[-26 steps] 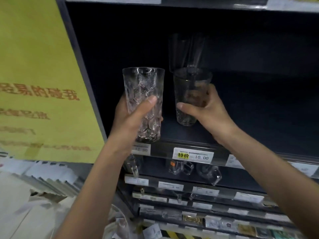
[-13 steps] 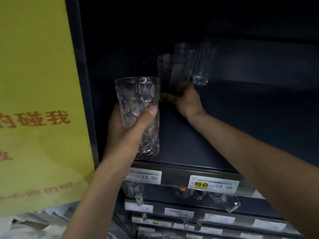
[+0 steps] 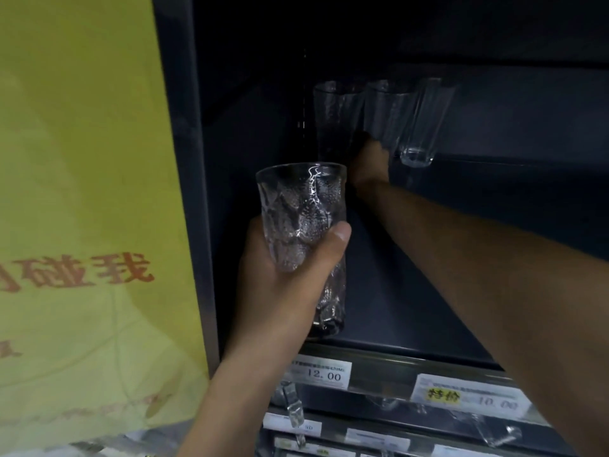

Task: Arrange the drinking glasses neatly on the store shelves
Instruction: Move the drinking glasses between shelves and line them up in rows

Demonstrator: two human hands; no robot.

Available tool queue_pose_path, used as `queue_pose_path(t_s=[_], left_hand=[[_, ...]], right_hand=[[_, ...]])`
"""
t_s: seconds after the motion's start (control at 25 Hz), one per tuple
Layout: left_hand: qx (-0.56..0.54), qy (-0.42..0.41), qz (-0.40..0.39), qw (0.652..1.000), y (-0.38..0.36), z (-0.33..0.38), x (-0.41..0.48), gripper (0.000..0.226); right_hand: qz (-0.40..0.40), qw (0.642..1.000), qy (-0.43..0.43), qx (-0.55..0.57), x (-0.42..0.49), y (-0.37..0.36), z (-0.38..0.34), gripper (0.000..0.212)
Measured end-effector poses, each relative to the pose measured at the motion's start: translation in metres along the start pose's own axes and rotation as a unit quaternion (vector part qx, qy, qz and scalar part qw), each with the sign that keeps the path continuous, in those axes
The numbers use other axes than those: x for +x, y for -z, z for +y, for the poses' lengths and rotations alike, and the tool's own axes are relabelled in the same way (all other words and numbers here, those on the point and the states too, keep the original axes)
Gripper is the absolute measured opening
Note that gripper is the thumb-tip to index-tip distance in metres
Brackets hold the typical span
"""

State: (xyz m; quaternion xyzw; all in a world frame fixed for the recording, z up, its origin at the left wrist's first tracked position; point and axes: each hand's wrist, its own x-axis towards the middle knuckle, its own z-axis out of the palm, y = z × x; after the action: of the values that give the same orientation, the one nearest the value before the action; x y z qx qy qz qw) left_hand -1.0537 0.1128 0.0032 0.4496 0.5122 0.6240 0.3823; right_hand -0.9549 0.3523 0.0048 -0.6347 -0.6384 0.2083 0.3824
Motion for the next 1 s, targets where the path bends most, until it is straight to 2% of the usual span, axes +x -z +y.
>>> queue_pose_path(t_s=[0.28,1.0], left_hand=[[0.001,-0.004,-0.010,1.000,0.000,-0.003,-0.001,0.046],[-0.003,-0.010,-0.002,1.000,-0.001,-0.003,-0.002,0.043]], right_hand=[[-0.009,0.999,-0.010,-0.030,0.013,-0.005,-0.001,0.036],[0.034,0.998,-0.004,-0.055,0.010,-0.005,0.005,0.034]])
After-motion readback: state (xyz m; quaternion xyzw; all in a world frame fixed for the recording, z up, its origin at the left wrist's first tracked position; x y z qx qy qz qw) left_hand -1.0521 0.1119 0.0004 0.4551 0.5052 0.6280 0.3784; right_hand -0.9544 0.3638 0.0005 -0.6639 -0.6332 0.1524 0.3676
